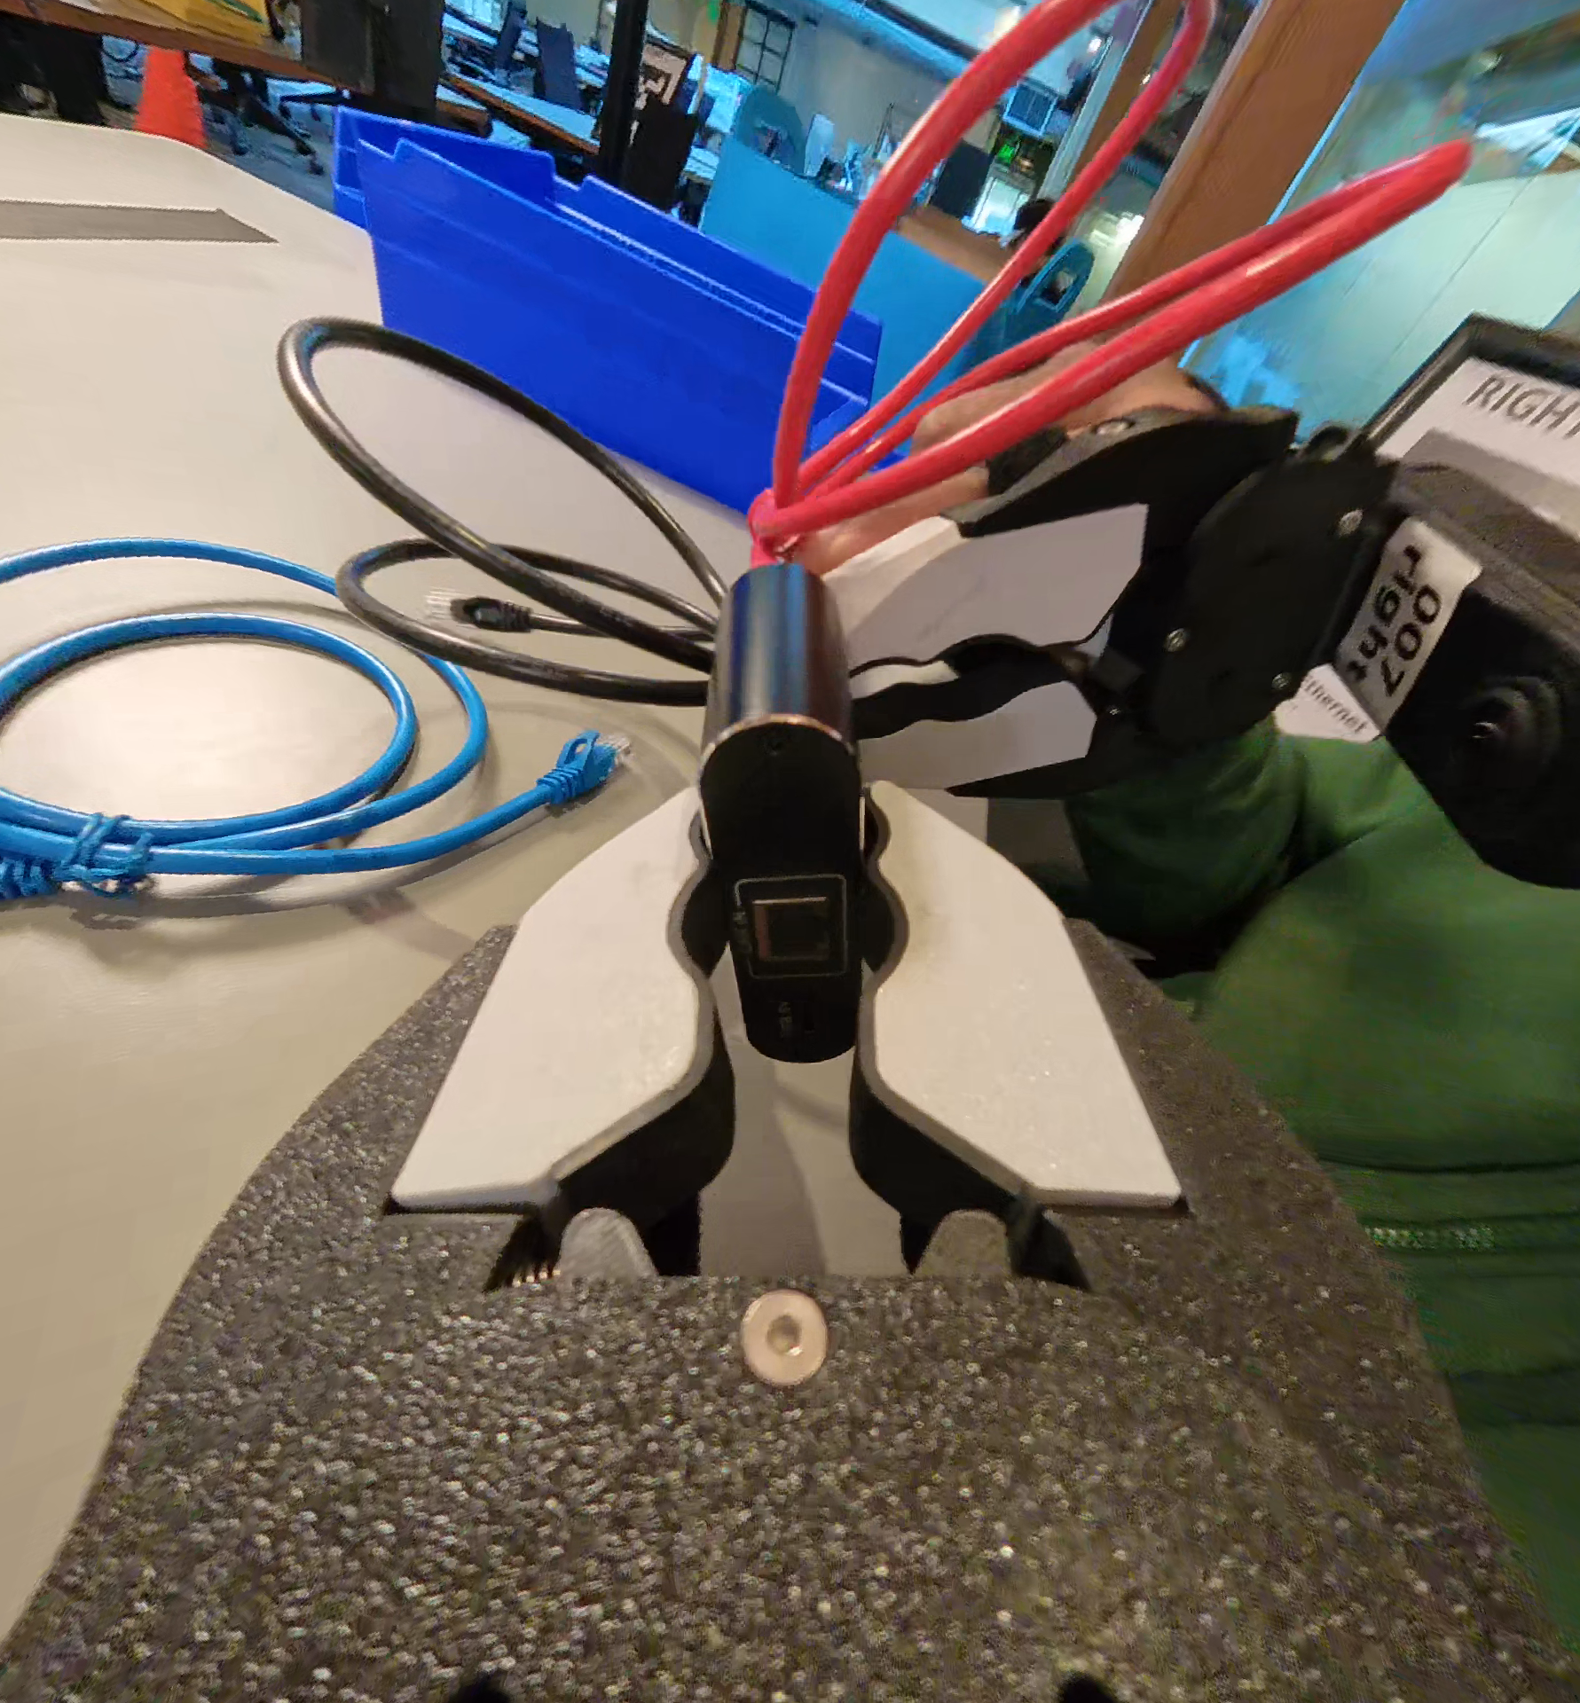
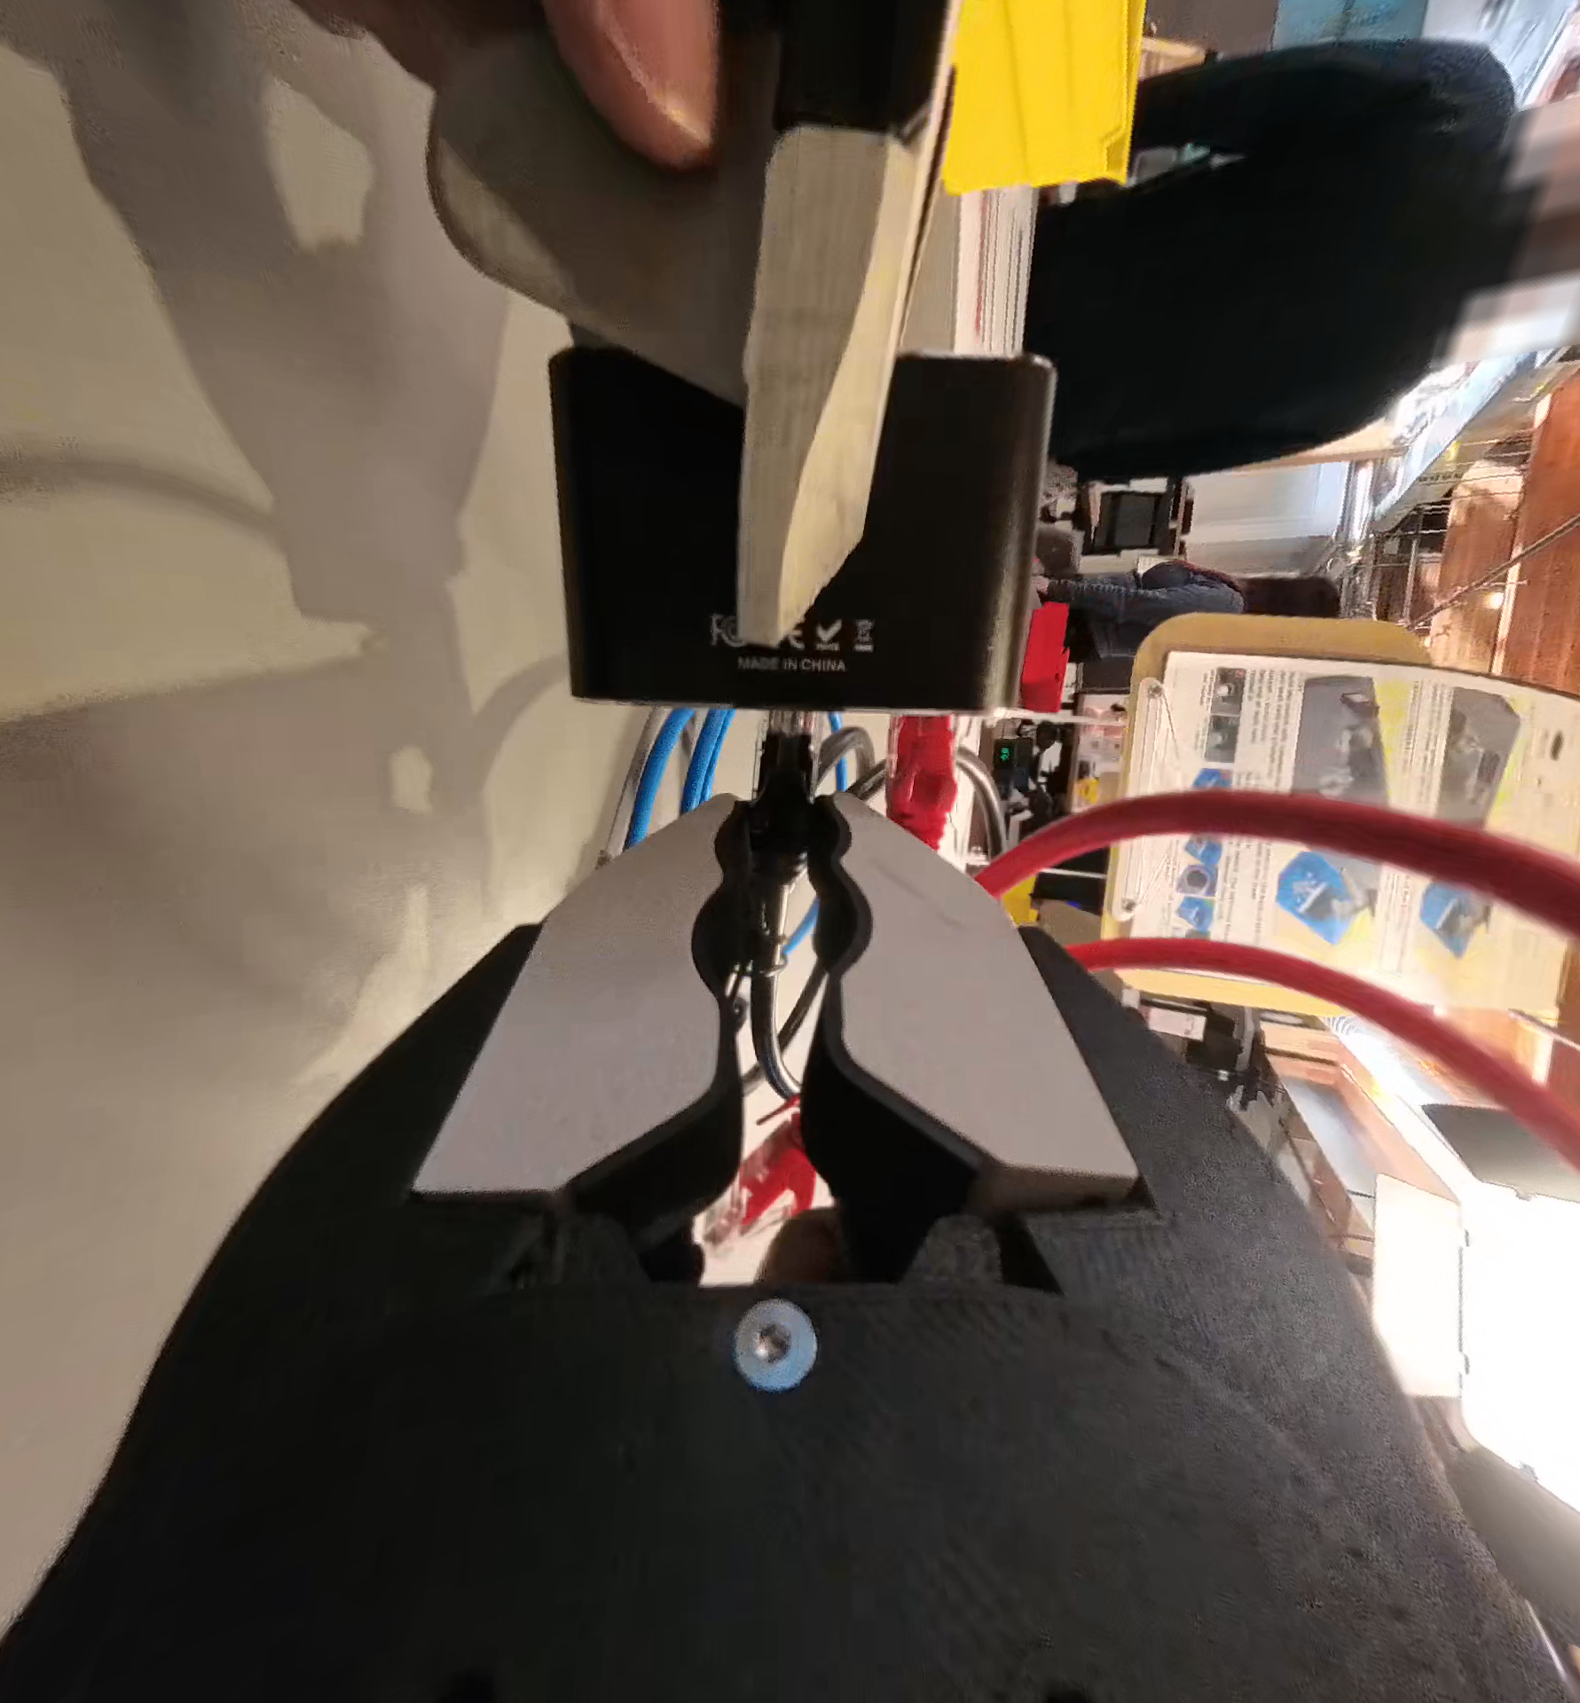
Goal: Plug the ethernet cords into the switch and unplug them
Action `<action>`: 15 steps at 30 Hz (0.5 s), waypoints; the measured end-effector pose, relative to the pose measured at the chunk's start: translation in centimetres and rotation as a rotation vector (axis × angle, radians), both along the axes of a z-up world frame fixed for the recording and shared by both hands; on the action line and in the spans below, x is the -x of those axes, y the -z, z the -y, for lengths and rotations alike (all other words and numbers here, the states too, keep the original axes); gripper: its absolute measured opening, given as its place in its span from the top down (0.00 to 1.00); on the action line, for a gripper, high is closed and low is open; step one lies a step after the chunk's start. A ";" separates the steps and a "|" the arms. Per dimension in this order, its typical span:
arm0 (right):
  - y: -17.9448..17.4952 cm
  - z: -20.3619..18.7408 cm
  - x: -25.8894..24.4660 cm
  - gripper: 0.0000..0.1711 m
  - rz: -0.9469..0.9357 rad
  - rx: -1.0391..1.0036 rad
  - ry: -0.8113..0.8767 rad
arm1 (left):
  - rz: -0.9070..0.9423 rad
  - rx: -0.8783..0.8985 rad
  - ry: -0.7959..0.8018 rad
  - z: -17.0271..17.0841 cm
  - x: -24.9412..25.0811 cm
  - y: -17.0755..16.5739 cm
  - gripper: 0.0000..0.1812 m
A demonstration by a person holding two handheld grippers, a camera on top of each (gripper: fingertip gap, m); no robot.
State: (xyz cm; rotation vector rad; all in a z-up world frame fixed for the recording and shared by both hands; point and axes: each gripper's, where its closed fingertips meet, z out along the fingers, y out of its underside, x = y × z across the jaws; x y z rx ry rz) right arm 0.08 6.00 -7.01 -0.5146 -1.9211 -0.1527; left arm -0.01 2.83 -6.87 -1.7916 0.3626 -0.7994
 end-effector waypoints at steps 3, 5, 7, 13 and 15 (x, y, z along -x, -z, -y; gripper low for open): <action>-0.1 0.1 0.1 0.93 -0.024 0.006 -0.015 | -0.004 -0.009 -0.002 0.1 0.0 -0.1 0.86; -0.1 0.2 0.1 0.93 -0.031 -0.011 -0.024 | 0.001 -0.011 0.006 0.2 -0.1 -0.1 0.86; -0.1 0.3 -0.1 0.93 -0.027 -0.016 -0.032 | -0.003 -0.009 0.012 0.2 -0.2 -0.1 0.86; 0.2 0.2 0.0 0.93 -0.025 -0.006 -0.030 | -0.017 0.008 -0.003 0.0 -0.2 0.2 0.86; 0.2 0.2 0.1 0.94 -0.030 -0.005 -0.033 | -0.014 0.007 -0.006 0.0 -0.1 0.2 0.86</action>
